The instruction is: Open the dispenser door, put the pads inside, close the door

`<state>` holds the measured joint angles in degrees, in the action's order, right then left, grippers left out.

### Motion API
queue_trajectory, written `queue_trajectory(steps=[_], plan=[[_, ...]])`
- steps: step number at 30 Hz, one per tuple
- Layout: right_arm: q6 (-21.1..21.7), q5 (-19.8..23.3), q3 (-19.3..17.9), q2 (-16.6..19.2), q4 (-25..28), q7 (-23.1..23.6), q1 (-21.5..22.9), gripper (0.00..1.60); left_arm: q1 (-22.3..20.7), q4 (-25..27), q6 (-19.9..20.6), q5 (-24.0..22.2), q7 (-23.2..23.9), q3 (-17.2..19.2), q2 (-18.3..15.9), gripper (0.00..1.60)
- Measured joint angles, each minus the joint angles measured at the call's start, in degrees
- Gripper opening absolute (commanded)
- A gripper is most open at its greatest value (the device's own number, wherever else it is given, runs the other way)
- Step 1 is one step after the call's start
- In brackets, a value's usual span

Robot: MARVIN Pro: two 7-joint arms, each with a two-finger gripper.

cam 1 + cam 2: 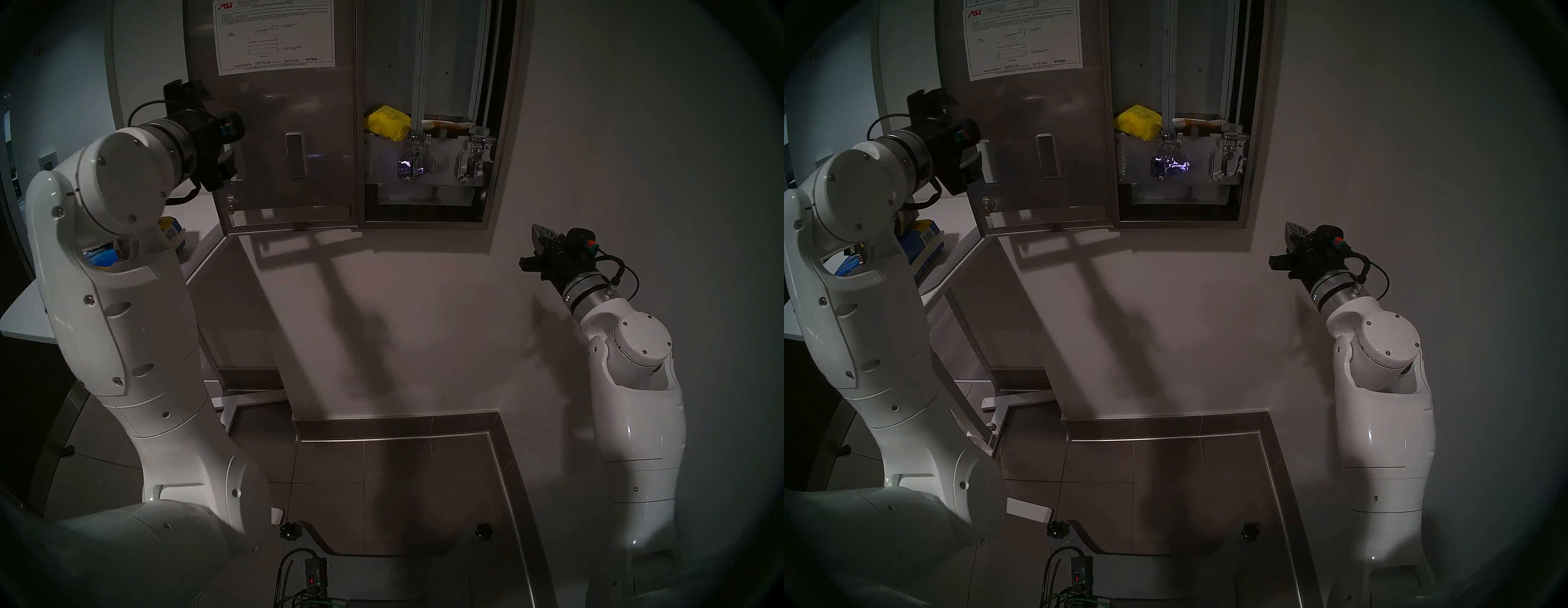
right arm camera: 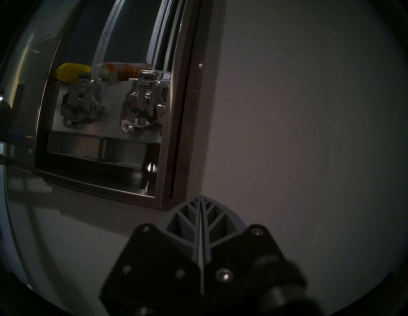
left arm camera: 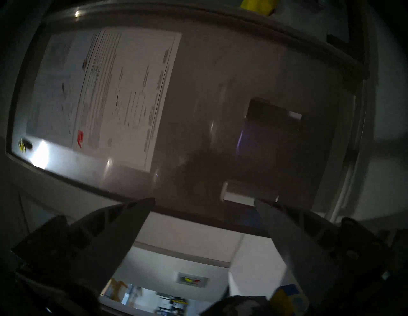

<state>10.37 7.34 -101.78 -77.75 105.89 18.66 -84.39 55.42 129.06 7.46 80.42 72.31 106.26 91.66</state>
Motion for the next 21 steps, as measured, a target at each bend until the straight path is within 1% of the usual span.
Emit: queue_trajectory(steps=[4, 10, 14, 17, 18, 21], plan=[[0.0, 0.0, 0.0, 0.0, 0.0, 0.0, 0.0, 0.25, -1.8, 0.3, 3.9, -1.6, 2.6, 3.3, 0.9, 1.6], [0.0, 0.1, 0.1, 0.1, 0.0, -0.1, 0.0, 0.25, -4.2, 0.2, 6.6, -3.8, 6.1, 7.2, 0.3, 1.6], [0.0, 0.1, 0.1, 0.2, 0.0, -0.1, 0.0, 0.25, -6.0, -0.9, 7.5, -5.5, 9.1, 10.4, -1.0, 1.6], [0.0, 0.1, 0.1, 0.2, 0.0, -0.2, 0.0, 0.25, -7.3, -2.4, 7.7, -7.1, 11.5, 12.9, -2.0, 1.6], [0.0, 0.2, 0.1, 0.2, 0.0, -0.2, 0.0, 0.25, -7.9, -3.3, 7.7, -8.1, 12.3, 14.2, -2.6, 1.6], [0.0, 0.2, 0.1, 0.2, 0.0, -0.2, 0.0, 0.25, -8.8, -4.8, 7.7, -10.1, 12.9, 16.8, -3.5, 1.6]])
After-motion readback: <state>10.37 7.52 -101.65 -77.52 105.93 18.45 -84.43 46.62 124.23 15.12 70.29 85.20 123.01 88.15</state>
